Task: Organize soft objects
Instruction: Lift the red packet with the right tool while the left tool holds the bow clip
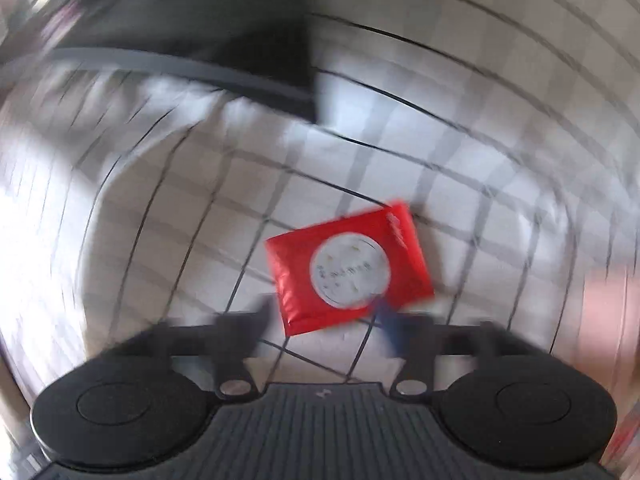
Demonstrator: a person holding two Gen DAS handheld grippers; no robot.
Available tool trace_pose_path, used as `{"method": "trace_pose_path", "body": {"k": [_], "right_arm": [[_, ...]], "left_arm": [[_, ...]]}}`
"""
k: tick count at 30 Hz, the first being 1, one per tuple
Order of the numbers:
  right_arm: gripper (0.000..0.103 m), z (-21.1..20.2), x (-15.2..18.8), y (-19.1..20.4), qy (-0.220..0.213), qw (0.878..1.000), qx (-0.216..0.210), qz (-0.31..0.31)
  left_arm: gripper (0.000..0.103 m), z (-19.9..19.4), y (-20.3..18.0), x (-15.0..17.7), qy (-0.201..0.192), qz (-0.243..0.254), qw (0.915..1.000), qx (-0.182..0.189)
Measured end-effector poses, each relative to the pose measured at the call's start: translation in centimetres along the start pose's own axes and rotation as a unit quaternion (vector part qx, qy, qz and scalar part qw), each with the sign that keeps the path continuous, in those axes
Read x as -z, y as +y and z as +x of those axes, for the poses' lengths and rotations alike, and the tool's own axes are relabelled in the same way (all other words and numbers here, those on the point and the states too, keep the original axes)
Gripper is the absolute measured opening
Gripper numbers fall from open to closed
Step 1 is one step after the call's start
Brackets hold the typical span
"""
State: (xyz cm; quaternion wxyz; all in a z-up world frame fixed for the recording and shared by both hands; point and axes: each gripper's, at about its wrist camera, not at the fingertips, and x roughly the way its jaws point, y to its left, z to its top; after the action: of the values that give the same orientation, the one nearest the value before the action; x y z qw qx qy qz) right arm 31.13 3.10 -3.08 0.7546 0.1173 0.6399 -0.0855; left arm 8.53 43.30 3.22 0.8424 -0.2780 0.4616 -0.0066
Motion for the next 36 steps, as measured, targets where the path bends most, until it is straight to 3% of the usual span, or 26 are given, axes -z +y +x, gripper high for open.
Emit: {"method": "trace_pose_path", "body": {"k": [3, 7, 9, 11, 15, 18, 20, 23, 30, 36], "right_arm": [[0.082, 1.0, 0.0, -0.6, 0.005, 0.995, -0.026, 0.095], [0.082, 2.3, -0.4, 0.7, -0.019, 0.985, 0.032, 0.168], [0.087, 3.1, -1.0, 1.4, -0.028, 0.982, 0.05, 0.178], [0.093, 3.7, -1.8, 2.5, -0.04, 0.984, 0.075, 0.155], [0.092, 4.3, -1.8, 4.2, -0.051, 0.992, 0.093, 0.065], [0.083, 4.0, -0.8, 4.3, -0.052, 0.995, 0.085, 0.003], [0.067, 3.4, -0.3, 3.7, -0.048, 0.996, 0.079, -0.02], [0.053, 2.9, -0.1, 2.8, -0.039, 0.996, 0.072, -0.037], [0.052, 1.2, 0.3, 0.4, -0.034, 0.999, 0.031, -0.029], [0.052, -3.9, 2.4, 0.4, -0.056, 0.996, -0.004, -0.069]], "left_arm": [[0.016, -0.2, 0.3, -0.8, -0.005, 0.007, 0.9999, 0.007], [0.016, -0.4, 1.2, -1.7, -0.009, 0.002, 0.9999, 0.007], [0.016, -0.3, 1.8, -1.8, -0.008, -0.001, 0.9999, 0.007], [0.016, -0.3, 2.3, -1.9, -0.005, -0.001, 1.0, 0.007], [0.016, -0.3, 3.6, -1.8, 0.0, -0.01, 0.9999, 0.004], [0.016, -0.4, 4.2, -2.0, -0.001, -0.016, 0.9999, 0.003], [0.016, -0.2, 4.3, -2.0, -0.001, -0.017, 0.9998, 0.004], [0.016, 0.1, 4.0, -2.0, 0.002, -0.015, 0.9998, 0.009], [0.016, 0.3, 2.8, -1.8, 0.008, -0.001, 0.9999, 0.011], [0.016, -0.1, 1.3, -1.9, 0.007, 0.014, 0.9999, 0.005]]}}
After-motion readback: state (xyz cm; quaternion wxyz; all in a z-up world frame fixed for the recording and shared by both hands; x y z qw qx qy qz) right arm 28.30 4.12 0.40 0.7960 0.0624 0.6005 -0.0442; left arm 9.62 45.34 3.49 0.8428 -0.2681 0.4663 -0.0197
